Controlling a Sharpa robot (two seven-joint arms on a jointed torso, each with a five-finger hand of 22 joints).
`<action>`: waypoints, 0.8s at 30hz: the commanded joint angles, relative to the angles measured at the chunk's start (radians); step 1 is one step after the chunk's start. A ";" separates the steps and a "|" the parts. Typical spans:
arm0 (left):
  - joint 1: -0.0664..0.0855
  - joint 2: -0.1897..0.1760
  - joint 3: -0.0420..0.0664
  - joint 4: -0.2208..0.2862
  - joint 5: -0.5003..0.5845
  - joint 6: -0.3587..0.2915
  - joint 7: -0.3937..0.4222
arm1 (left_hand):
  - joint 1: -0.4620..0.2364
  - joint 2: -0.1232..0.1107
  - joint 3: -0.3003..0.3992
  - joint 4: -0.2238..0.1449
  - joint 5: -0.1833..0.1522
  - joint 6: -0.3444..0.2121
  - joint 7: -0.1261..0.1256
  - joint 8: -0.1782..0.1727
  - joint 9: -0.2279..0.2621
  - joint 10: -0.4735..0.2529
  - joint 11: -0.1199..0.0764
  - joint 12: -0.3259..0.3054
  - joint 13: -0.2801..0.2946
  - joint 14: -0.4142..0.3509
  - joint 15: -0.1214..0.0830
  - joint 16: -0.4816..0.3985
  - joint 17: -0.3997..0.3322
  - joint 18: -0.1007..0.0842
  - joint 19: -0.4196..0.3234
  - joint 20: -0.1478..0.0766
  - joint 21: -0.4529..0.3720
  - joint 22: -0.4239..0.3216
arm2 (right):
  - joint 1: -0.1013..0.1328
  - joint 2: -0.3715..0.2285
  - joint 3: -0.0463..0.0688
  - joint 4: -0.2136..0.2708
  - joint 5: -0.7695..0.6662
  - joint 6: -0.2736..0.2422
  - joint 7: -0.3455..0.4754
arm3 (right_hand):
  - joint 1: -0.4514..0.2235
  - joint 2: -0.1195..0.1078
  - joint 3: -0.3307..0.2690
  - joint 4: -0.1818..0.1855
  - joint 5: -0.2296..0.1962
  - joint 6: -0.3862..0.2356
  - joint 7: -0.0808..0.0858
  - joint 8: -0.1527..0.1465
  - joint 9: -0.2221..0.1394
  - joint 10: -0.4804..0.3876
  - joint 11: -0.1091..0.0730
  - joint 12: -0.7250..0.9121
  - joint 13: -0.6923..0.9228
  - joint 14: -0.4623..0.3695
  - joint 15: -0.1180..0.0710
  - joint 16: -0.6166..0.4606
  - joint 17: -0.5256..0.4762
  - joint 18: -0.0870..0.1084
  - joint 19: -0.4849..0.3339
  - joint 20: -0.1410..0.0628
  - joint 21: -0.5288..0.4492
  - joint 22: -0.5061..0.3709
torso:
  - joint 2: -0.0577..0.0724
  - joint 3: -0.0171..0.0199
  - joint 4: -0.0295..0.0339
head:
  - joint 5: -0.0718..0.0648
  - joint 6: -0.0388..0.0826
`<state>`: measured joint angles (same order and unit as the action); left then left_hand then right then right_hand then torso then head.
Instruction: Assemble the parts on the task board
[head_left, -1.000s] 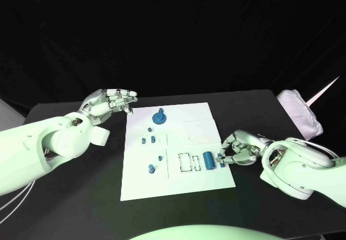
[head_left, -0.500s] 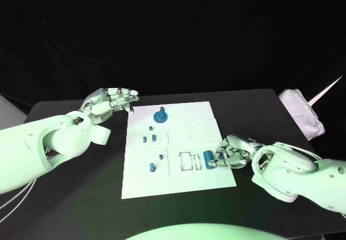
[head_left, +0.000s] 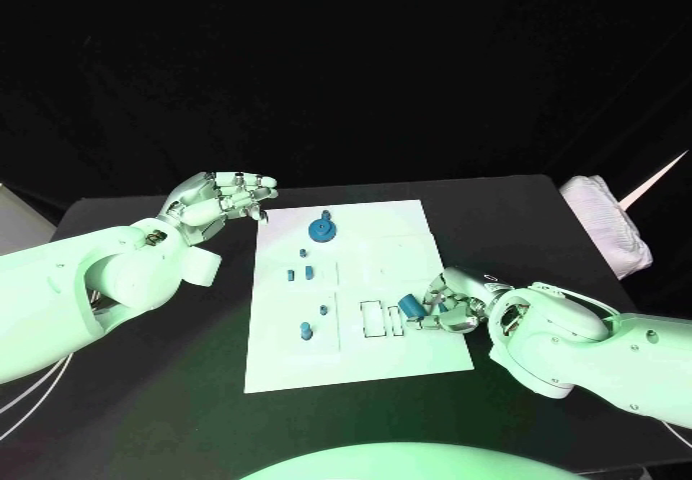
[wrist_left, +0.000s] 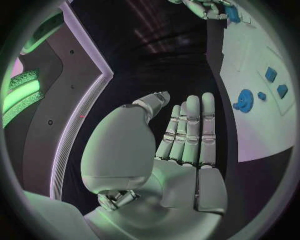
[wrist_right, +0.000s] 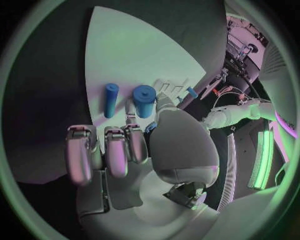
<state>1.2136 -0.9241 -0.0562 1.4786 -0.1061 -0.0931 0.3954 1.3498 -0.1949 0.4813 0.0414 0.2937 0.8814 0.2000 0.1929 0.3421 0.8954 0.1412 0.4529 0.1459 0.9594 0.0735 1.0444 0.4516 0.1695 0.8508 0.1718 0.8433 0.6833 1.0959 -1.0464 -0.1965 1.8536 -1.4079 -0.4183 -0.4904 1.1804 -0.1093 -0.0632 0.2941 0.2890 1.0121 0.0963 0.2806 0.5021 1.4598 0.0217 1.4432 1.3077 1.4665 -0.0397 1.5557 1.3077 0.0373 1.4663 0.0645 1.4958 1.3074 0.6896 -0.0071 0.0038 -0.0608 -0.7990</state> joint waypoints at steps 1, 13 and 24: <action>0.000 -0.001 0.001 0.005 0.004 0.020 0.002 | -0.002 0.008 -0.004 0.002 -0.005 0.007 -0.001 -0.003 0.001 -0.008 0.000 0.005 -0.001 -0.004 -0.001 -0.004 -0.001 0.014 0.006 -0.003 -0.002 -0.001 | -0.011 0.016 -0.004 -0.016 -0.024 0.028 -0.042 | -0.007 0.002 -0.004 0.000 0.003 0.001 0.000 -0.006 -0.005 0.010 -0.002 0.005 0.107 0.095 -0.007 0.004 0.219 -0.021 0.081 -0.007 0.004 0.226 | 0.000 -0.0008 -0.0001 | 0.002 -0.003; 0.001 -0.005 0.001 0.007 0.004 0.020 0.000 | -0.002 0.008 -0.005 0.002 -0.005 0.007 -0.001 -0.003 0.001 -0.008 0.001 0.005 -0.001 -0.004 -0.001 -0.004 -0.001 0.014 0.006 -0.002 -0.003 -0.002 | -0.020 0.032 -0.004 -0.018 -0.005 -0.015 -0.042 | 0.052 0.027 0.003 -0.003 0.082 0.023 -0.012 0.016 0.001 0.020 -0.012 0.008 0.124 0.098 -0.016 0.007 0.233 -0.025 0.086 -0.014 0.020 0.236 | -0.002 0.0000 -0.0015 | 0.006 -0.004; 0.001 -0.004 0.001 0.005 0.004 0.020 0.000 | -0.004 0.008 -0.006 0.004 -0.005 0.007 -0.001 -0.003 0.002 -0.009 0.001 0.006 -0.001 -0.004 -0.001 -0.005 -0.001 0.014 0.007 -0.002 -0.004 -0.003 | -0.009 0.005 0.009 0.033 0.071 -0.129 -0.006 | 0.072 0.045 0.021 -0.003 0.115 0.050 -0.026 0.032 0.002 0.032 -0.025 0.014 0.137 0.101 -0.027 0.012 0.250 -0.030 0.094 -0.022 0.043 0.248 | -0.003 -0.0010 -0.0014 | 0.004 0.004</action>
<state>1.2137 -0.9299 -0.0563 1.4822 -0.1060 -0.0897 0.3905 1.3498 -0.1949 0.4785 0.0443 0.2937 0.8814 0.2000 0.1929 0.3428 0.8954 0.1412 0.4529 0.1460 0.9594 0.0735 1.0444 0.4515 0.1695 0.8507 0.1718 0.8433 0.6815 1.0834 -1.0399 -0.1901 1.8797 -1.3800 -0.5003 -0.5096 1.2391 -0.0673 -0.0491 0.2912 0.3990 1.0475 0.0780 0.3065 0.4973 1.4667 0.0034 1.4519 1.3075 1.4669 -0.0610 1.5634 1.3075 0.0221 1.4663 0.0500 1.5324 1.3081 0.6867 -0.0074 0.0024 -0.0556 -0.7981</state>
